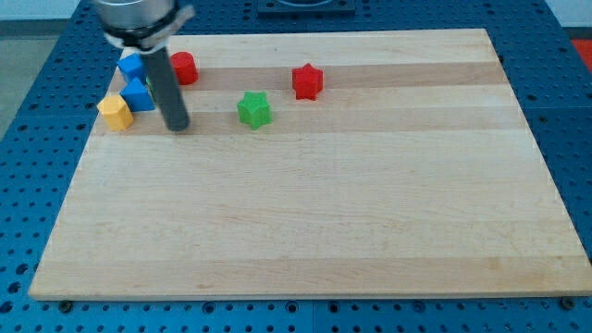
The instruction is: Point at the blue triangle
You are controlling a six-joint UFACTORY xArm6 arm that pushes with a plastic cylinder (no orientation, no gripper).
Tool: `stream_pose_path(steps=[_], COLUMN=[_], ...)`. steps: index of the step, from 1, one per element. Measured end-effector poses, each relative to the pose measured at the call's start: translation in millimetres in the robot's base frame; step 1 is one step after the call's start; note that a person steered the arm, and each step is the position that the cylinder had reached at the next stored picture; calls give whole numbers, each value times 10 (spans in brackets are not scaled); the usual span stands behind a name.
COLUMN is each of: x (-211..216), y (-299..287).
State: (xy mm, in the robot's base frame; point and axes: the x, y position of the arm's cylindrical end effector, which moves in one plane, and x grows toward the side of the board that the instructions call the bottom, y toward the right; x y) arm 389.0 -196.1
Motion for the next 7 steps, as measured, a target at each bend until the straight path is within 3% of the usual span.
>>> stream_pose_path(steps=[1, 2, 3, 7], x=[325, 796, 738, -665], y=[-36, -593, -1066, -1076])
